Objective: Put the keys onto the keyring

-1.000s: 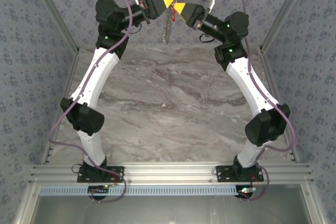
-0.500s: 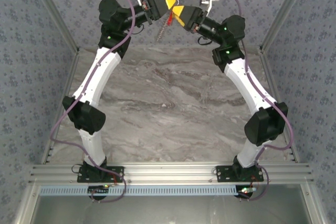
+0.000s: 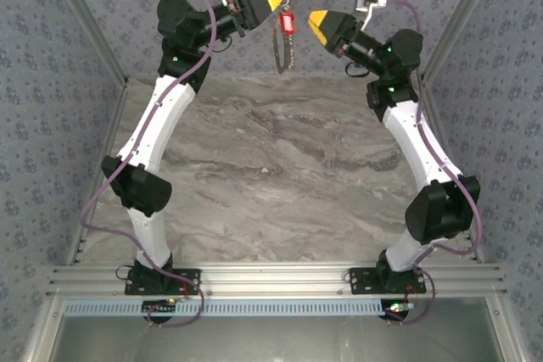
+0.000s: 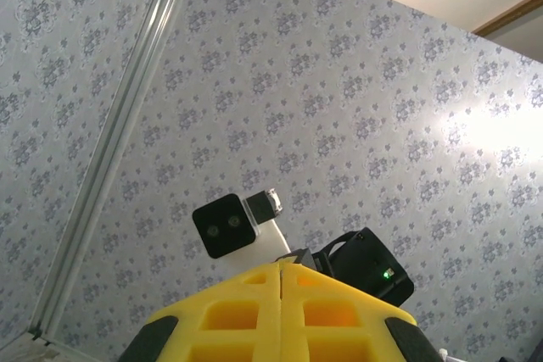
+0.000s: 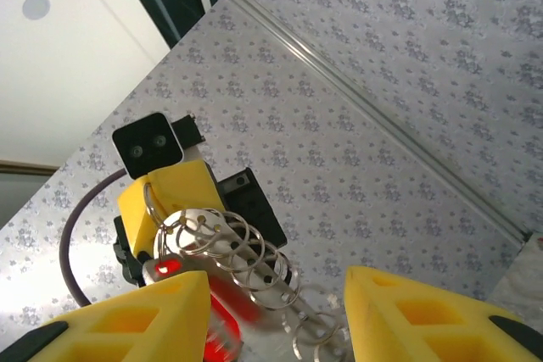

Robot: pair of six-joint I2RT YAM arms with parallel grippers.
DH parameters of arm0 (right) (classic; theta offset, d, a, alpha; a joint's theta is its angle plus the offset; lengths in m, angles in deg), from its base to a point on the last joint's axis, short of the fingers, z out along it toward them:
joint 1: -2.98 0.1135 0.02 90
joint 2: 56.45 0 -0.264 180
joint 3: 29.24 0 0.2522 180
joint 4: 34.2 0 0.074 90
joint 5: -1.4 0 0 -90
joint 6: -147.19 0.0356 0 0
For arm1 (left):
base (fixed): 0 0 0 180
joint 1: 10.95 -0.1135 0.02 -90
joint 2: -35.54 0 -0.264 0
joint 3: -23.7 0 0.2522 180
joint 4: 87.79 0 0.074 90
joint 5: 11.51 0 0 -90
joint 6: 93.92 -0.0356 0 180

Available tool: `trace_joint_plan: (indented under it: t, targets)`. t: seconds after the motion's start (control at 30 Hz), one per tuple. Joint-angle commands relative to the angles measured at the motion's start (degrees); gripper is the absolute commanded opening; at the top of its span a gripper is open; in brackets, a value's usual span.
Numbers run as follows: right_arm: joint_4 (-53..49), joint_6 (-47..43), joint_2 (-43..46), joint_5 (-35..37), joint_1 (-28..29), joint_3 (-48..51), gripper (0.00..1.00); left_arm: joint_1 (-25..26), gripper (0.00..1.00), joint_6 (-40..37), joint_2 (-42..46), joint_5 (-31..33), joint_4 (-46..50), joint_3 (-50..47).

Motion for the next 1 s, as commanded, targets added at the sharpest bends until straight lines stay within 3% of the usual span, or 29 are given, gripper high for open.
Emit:
trace_joint_plan:
  t: [0.0,0.47,0.97]
  targets:
    - [-1.94,-1.76,2.56,1.41,-1.92,-3.86,0.47,0.40,0.00,3.19,-0.33,1.23,-5.92,2.09]
    - [-6.79,-4.48,-6.30,3.67,5.12,-22.26,0.45,0.83,0.00,9.33,-0.77,5.50,-11.30,1.84]
    - [-9.34,-7.06,-7.93,5.07,8.87,-24.43,0.41,1.11,0.00,11.08,0.45,4.97,-13.84,-0.17]
